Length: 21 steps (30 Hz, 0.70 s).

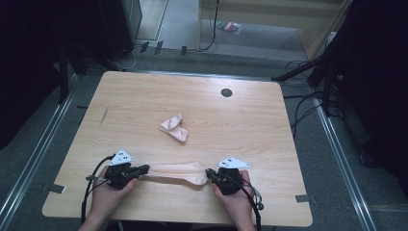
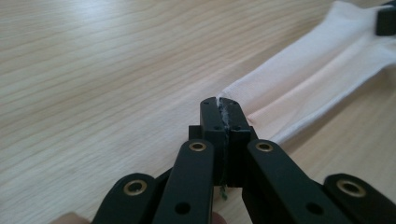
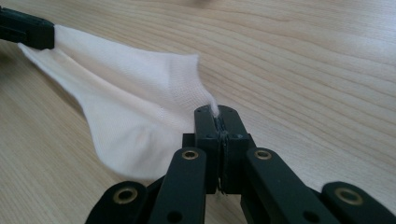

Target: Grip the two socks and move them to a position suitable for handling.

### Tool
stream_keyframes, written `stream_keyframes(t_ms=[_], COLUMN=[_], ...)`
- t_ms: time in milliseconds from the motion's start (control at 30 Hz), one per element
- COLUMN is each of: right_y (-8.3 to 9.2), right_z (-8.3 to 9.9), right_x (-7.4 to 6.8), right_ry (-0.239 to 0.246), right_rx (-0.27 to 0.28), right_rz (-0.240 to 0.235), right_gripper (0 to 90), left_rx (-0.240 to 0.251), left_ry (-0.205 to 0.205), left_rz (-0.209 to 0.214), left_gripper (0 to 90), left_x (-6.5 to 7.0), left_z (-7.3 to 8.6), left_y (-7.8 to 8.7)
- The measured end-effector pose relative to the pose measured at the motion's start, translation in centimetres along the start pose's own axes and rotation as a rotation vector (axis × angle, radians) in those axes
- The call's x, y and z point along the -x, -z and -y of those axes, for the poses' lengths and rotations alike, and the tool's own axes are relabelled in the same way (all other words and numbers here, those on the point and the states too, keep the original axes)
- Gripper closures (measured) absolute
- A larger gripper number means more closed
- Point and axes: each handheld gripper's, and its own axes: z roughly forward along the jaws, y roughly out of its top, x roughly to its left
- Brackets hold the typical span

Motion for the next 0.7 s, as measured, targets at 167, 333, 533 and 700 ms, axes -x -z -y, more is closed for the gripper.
stream_keyframes(t_ms=[167, 333, 533, 700], right_y=[-0.2, 0.1, -0.2, -1.3], right_z=[-0.2, -0.6, -2.2, -4.6], right_x=[-0.1, 0.2, -0.1, -0.5], right_ry=[0.014, -0.04, -0.029, -0.008], right_rx=[0.037, 0.098, 0.138, 0.158], right_rz=[-0.031, -0.031, -0.003, -0.008], right_gripper=[50.1, 42.7, 42.7, 43.1], left_rx=[0.083, 0.172, 0.278, 0.288], left_ry=[0.043, 0.077, 0.106, 0.127], left_rz=[0.061, 0.037, -0.049, -0.123], left_gripper=[58.0, 40.3, 30.2, 27.4], left_x=[-0.2, -0.9, -2.3, -3.4], left_z=[-0.3, -0.4, -0.5, -0.2], left_y=[0.4, 0.8, 1.0, 0.7])
